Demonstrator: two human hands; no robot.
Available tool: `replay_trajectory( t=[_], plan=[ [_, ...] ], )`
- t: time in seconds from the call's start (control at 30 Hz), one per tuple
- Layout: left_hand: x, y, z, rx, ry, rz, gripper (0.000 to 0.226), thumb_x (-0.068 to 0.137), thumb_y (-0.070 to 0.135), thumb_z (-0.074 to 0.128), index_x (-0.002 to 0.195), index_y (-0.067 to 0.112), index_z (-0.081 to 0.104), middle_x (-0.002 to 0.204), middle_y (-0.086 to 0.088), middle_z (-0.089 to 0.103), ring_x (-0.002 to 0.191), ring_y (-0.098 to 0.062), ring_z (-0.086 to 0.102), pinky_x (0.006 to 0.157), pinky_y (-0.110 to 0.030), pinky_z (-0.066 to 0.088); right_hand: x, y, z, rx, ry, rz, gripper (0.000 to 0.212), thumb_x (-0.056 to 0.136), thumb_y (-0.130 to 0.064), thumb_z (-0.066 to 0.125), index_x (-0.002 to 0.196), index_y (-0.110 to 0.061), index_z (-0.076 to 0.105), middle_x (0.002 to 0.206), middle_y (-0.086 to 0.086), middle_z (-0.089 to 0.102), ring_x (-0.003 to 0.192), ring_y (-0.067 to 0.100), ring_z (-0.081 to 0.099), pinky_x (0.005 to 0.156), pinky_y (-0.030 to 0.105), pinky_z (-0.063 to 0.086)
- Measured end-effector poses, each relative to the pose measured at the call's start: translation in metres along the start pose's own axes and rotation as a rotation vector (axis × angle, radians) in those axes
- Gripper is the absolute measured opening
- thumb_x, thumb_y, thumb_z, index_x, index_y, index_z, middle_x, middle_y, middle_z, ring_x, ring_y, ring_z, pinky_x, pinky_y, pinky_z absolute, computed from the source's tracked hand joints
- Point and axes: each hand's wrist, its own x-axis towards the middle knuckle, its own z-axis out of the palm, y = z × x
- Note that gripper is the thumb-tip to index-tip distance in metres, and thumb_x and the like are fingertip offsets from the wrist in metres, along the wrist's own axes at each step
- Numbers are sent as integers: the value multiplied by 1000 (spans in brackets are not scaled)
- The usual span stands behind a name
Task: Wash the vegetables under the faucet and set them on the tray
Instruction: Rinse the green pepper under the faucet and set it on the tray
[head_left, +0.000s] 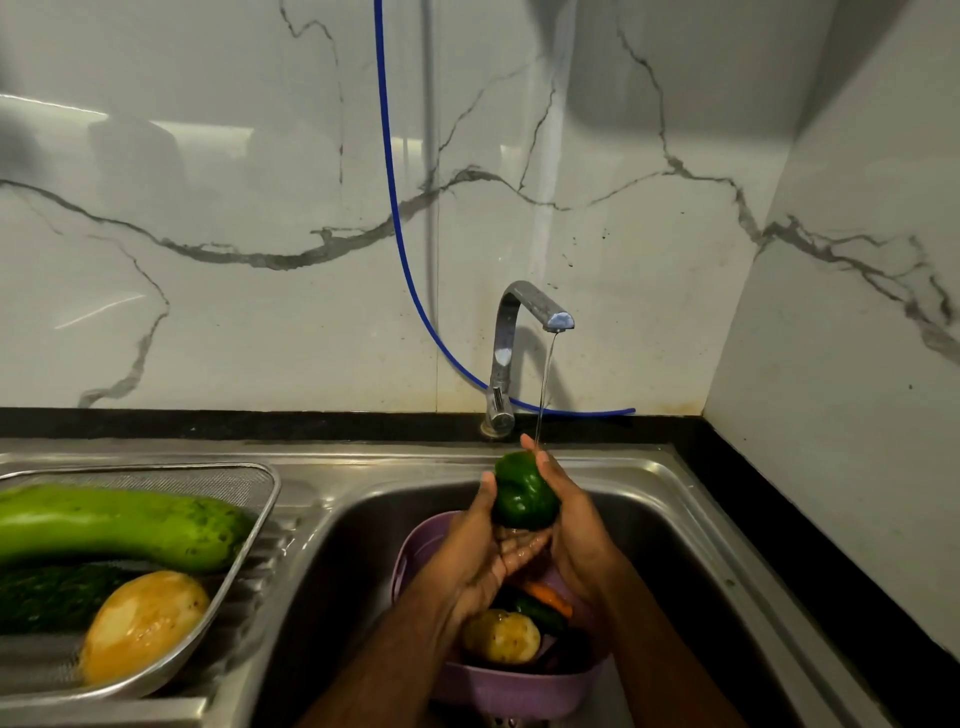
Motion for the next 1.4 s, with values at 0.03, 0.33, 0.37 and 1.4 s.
replay_trajectory(
  t=[0.03,0.33,0.37,1.4],
  plan=[
    [1,1,-1,37,22,-2,53,98,50,51,126,5,59,111,-28,71,101,-36,72,90,-43,59,-1,1,-1,6,-15,10,44,86,-52,71,129,-41,69,139,19,62,120,44,66,102,65,51],
    [1,-3,-14,436,40,-128,93,79,84,30,84,7,82,103,-24,74,105,-37,70,93,-44,57,11,9,6,-369,312,-23,65,90,-77,49,132,-29,60,124,14,67,109,33,68,102,53,54],
    [2,-3,-16,443,45,-131,92,79,84,32,85,6,81,100,-23,75,99,-36,72,86,-40,57,18,11,1,-377,326,-24,68,88,-80,47,130,-29,62,122,14,68,108,33,69,101,53,55],
    [10,-11,-10,666,27,493,43,81,36,79,119,34,57,111,0,72,102,-18,71,90,-47,59,10,-7,-2,-259,331,-255,10,102,-28,54,106,-33,62,119,11,64,108,33,66,90,58,59]
  ],
)
